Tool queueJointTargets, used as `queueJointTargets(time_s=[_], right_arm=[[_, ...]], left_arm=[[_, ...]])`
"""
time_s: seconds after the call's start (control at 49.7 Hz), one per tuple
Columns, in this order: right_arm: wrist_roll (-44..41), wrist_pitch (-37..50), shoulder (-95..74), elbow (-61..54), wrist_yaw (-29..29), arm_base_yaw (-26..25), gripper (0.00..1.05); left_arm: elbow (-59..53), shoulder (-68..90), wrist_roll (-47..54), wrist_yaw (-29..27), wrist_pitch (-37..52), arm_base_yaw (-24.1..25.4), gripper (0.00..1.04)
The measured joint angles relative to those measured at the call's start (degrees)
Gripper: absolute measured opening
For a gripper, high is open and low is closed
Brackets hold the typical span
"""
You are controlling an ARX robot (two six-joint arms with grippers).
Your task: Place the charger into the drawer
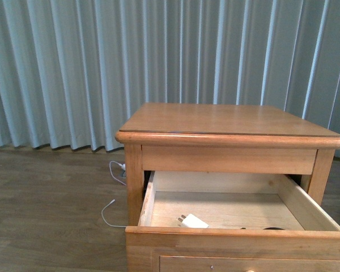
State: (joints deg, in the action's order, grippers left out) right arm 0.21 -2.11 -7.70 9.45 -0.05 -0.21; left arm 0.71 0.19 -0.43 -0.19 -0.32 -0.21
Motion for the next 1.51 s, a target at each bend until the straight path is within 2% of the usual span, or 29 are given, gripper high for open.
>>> queueJointTargets(time_s=[0.101, 0.302, 0.402, 0.462, 0.684, 0.824, 1.066, 1.508], right_arm=[[1.01, -4.44, -2.25, 1.40, 5.90, 1.99, 0.97], [4.92, -8.74, -17.73, 5.07, 7.10, 5.86, 0.97], [6.47, -6.45, -29.27, 7.58, 6.84, 9.88, 0.97], [7.52, -4.15, -35.95, 9.40, 6.93, 11.52, 0.97], [11.63, 6.67, -57.16, 15.89, 10.58, 17.77, 0.97], [14.01, 12.68, -67.84, 19.63, 13.64, 19.89, 0.97], [17.18, 19.71, -84.08, 25.59, 18.53, 20.46, 0.97], [22.93, 23.61, -98.95, 35.47, 24.04, 20.22, 0.97]], left_arm=[[0.00, 0.00, 0.00, 0.00, 0.00, 0.00, 0.35], [0.00, 0.00, 0.00, 0.00, 0.00, 0.00, 0.73], [0.00, 0.00, 0.00, 0.00, 0.00, 0.00, 0.92], [0.00, 0.00, 0.07, 0.00, 0.00, 0.00, 1.01], [0.00, 0.00, 0.13, 0.00, 0.00, 0.00, 0.99], [0.00, 0.00, 0.13, 0.00, 0.00, 0.00, 0.99], [0.00, 0.00, 0.13, 0.00, 0.00, 0.00, 0.99], [0.00, 0.00, 0.15, 0.00, 0.00, 0.00, 0.99]])
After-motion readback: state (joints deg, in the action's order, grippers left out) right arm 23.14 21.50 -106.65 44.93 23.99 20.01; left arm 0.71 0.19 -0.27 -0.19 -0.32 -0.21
